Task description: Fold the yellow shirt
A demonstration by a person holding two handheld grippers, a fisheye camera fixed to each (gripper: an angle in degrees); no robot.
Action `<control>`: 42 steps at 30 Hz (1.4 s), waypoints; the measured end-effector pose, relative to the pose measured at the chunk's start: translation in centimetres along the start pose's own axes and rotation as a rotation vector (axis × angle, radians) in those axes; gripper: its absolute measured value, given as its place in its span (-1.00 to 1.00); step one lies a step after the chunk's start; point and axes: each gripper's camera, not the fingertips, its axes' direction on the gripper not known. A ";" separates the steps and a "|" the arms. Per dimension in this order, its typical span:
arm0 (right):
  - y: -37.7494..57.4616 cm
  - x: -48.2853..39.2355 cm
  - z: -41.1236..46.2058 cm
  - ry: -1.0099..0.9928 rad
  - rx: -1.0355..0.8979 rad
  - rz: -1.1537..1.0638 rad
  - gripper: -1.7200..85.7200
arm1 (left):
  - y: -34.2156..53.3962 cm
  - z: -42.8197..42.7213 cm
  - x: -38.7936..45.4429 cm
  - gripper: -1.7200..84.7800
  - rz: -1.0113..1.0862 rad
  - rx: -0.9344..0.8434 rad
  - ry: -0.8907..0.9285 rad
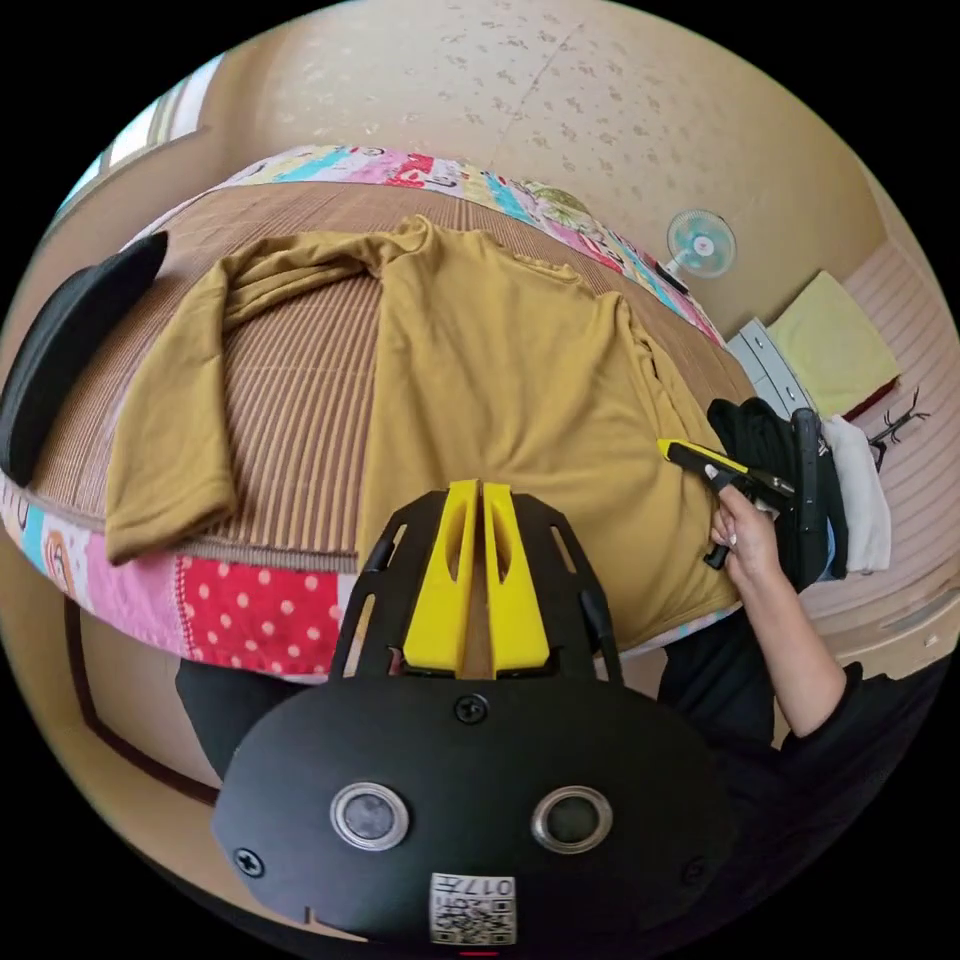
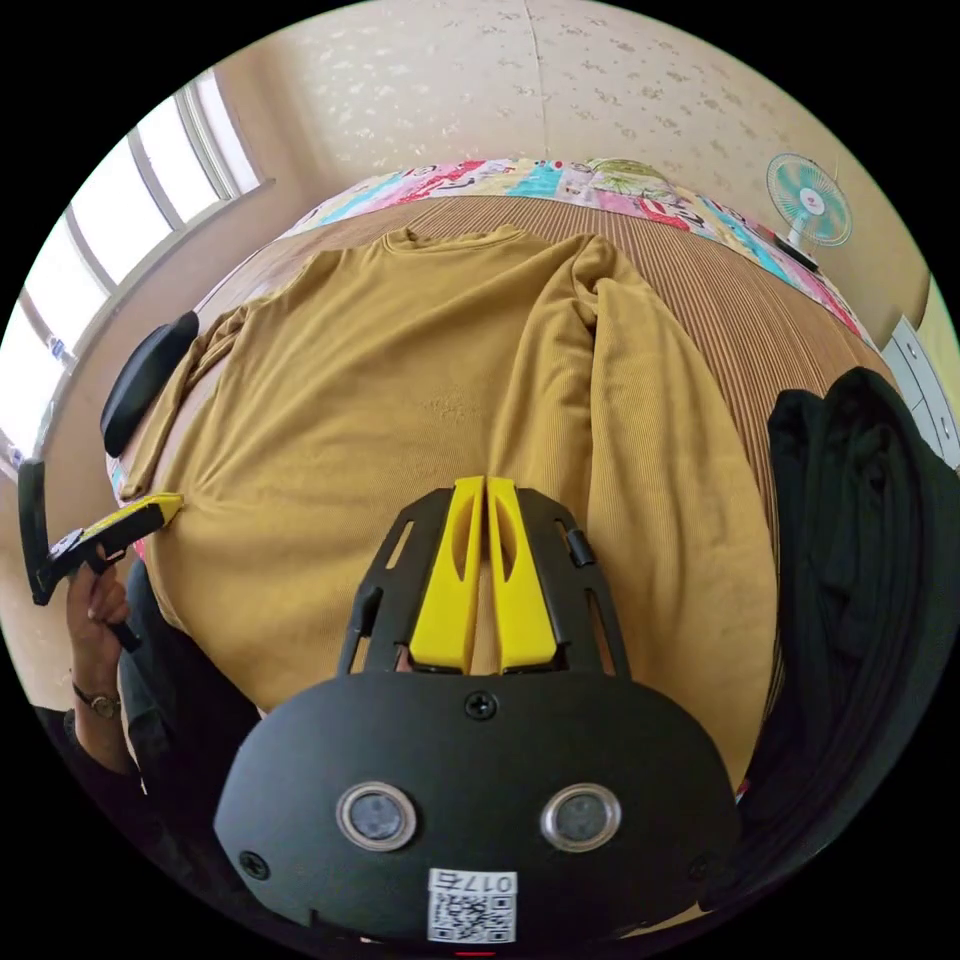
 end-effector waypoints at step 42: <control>9.0 24.5 -16.8 -0.580 0.175 0.034 -0.95 | -21.2 -51.8 -31.0 -0.96 0.011 0.411 0.976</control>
